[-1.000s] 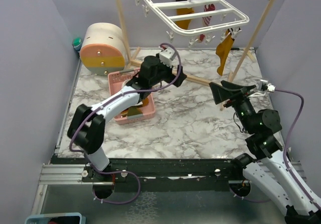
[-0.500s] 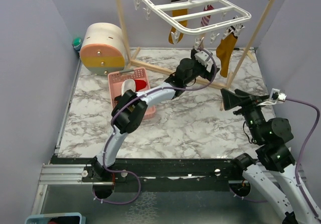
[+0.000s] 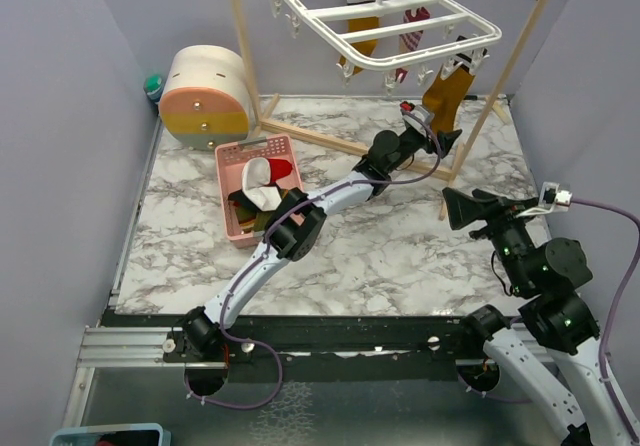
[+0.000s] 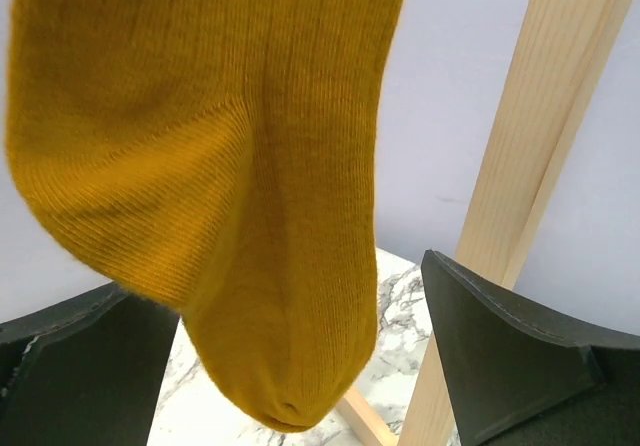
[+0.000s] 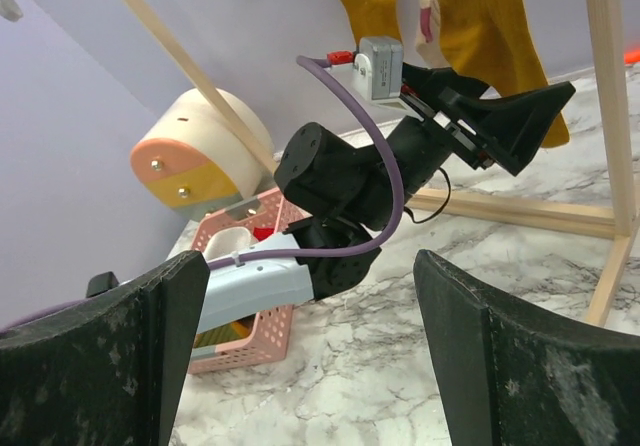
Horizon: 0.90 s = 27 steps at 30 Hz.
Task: Remove the socks clipped to the hanger
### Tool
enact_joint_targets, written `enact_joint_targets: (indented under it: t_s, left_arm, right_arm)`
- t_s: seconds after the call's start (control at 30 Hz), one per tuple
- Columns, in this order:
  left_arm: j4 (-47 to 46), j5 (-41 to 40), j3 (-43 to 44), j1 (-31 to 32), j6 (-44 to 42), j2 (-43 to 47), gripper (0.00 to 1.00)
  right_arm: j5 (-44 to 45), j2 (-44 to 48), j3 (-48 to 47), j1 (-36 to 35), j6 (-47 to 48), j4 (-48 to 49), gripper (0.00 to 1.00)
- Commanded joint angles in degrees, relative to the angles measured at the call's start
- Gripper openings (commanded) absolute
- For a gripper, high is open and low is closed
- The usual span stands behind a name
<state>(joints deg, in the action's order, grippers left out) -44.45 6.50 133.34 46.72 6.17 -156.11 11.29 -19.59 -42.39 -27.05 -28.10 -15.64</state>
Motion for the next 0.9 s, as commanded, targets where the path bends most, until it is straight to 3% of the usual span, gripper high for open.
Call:
enact_joint_targets:
  t_s: [0.0, 0.6, 0.7, 0.83, 0.87]
  left_arm:
    - [-3.85, 0.99, 5.53, 0.54, 2.32, -3.92, 0.99]
    - [-7.26, 2.28, 9.12, 0.54, 8.15, -8.85, 0.97]
    - [-7.41, 2.86, 9.13, 0.51, 8.48, -8.96, 0.75]
    - [-7.41, 2.06, 8.06, 0.54, 8.57, -8.22, 0.13]
    - [-7.49, 1.79, 7.37, 0.52, 8.4, -7.85, 0.03]
  right_arm:
    - [0.83, 1.2, -1.68, -0.33, 1.83, -3.72, 0.9]
    - [1.03, 2.33, -2.18, -0.32, 1.84, -6.23, 0.91]
    - [1.03, 2.36, -2.14, -0.39, 1.49, -6.45, 0.91]
    - [0.95, 2.37, -2.15, -0.29, 1.2, -6.57, 0.91]
    - [0.93, 2.35, -2.21, -0.35, 1.2, -6.75, 0.91]
